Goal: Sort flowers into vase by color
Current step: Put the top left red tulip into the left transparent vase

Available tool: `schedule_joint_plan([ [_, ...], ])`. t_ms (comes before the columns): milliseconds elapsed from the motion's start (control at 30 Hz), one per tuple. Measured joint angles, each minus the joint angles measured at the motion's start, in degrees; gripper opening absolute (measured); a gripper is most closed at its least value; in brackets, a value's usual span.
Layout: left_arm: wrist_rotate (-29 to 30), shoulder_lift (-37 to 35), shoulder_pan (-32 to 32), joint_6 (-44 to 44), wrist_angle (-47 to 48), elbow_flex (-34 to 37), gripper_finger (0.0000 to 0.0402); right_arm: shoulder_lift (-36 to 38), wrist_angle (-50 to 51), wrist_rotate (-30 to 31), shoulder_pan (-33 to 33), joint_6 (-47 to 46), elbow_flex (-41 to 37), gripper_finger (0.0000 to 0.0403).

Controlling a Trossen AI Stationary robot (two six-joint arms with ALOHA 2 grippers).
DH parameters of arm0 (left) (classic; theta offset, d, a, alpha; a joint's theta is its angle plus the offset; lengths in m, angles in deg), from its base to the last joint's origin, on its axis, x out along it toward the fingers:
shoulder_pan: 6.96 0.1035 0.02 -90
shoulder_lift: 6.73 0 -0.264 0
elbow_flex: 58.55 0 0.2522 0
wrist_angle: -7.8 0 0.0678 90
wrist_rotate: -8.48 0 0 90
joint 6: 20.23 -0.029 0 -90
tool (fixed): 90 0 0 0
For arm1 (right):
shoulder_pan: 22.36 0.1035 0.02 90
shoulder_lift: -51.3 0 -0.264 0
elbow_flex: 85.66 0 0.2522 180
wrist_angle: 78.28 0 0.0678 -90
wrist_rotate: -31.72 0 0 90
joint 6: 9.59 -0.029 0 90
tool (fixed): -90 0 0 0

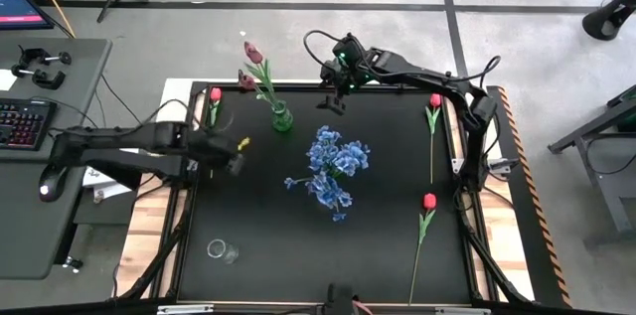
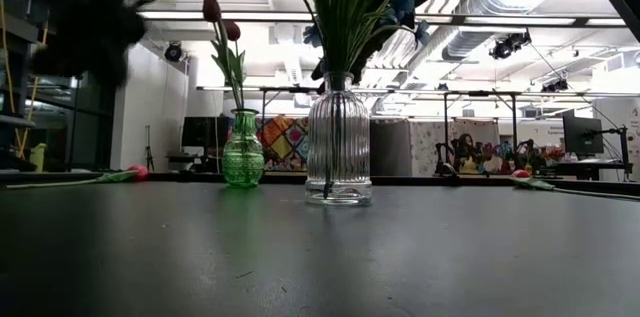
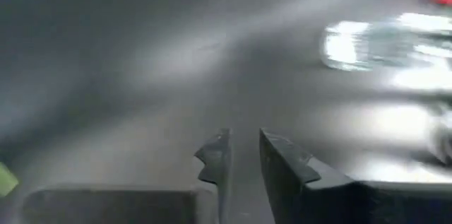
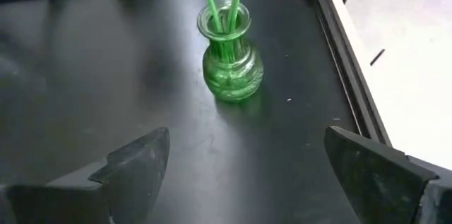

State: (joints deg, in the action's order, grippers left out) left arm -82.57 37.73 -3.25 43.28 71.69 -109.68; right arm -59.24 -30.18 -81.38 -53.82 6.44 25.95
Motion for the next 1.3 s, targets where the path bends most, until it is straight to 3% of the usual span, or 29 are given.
schedule_joint_plan([
  [167,6.7,2.45,0.8,8.63,0.11,6.53,0.0026,0.0,0.42,-0.5,-0.05,0.75,-0.01,0.0366],
  [267,9.98,6.01,5.0,6.85,1.65,6.62,0.0009,0.0,0.27,-0.5,-0.05,0.96,-0.01,0.0366],
  [367,12.69,8.73,11.33,-0.42,0.62,6.3,0.0007,0.0,-0.09,-0.5,-0.05,0.85,-0.01,0.0366],
  [500,12.85,11.98,21.38,-10.96,-1.41,6.04,0.004,0.0,-0.51,-0.5,-0.03,0.63,-0.01,0.0366],
  [733,13.81,15.59,34.41,-28.56,-3.92,1.19,0.015,-0.02,-0.49,-0.48,-0.03,-0.87,-0.01,0.0366],
  [933,16.25,21.1,43.28,-33.14,-4.78,-0.18,0.0223,-0.04,-0.49,-0.46,-0.03,-2.1,-0.01,0.0366],
  [1300,19.47,35.0,48.88,-35.26,-9.76,-0.07,0.0221,-0.04,-0.69,0.45,-0.03,-4.09,-0.01,0.0366],
])
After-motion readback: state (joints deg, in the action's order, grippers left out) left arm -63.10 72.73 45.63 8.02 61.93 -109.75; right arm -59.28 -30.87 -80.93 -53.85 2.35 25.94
